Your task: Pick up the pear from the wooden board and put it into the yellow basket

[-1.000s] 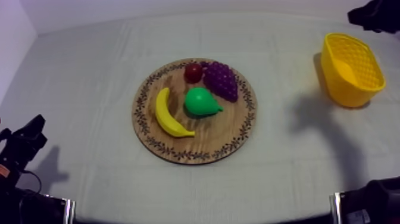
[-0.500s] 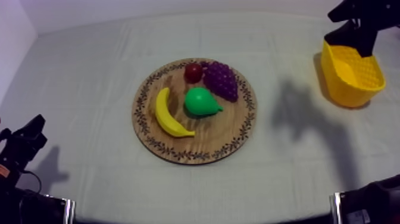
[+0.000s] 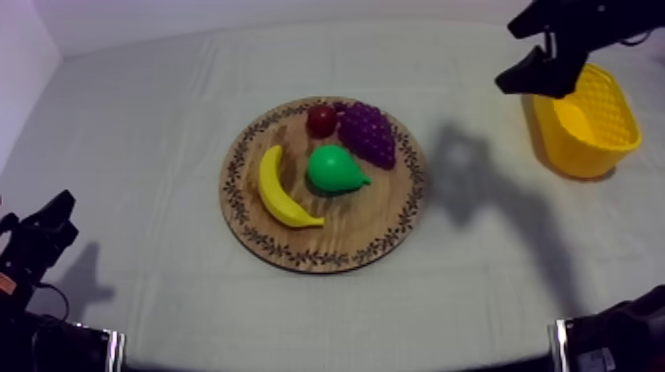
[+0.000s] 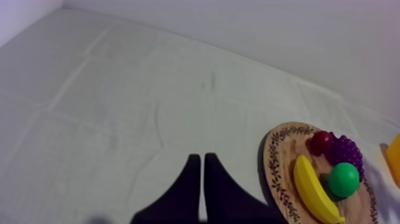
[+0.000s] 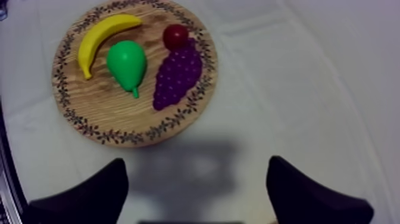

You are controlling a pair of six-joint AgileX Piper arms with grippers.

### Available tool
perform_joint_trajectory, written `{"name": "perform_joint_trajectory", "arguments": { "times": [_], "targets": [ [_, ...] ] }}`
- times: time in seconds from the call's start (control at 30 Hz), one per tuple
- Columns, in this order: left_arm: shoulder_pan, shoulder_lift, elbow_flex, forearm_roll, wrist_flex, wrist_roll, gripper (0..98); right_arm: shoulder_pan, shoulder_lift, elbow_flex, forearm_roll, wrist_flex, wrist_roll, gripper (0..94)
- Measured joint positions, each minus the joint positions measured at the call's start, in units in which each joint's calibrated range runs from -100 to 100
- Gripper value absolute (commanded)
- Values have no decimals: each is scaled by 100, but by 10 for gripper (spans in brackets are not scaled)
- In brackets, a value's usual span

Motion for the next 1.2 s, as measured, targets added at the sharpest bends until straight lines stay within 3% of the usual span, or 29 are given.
{"name": "perform_joint_trajectory", "arguments": {
  "times": [0.37,0.67,1.2],
  "targets": [
    [0,0,0,0,0,0,1,-1153,1290,-112,216,-1272,-383,671],
    [0,0,0,0,0,-3,1,-1903,2399,-455,623,-2092,-836,665],
    [0,0,0,0,0,0,1,-2286,3854,-955,1567,-3128,-1674,655]
  ]
}}
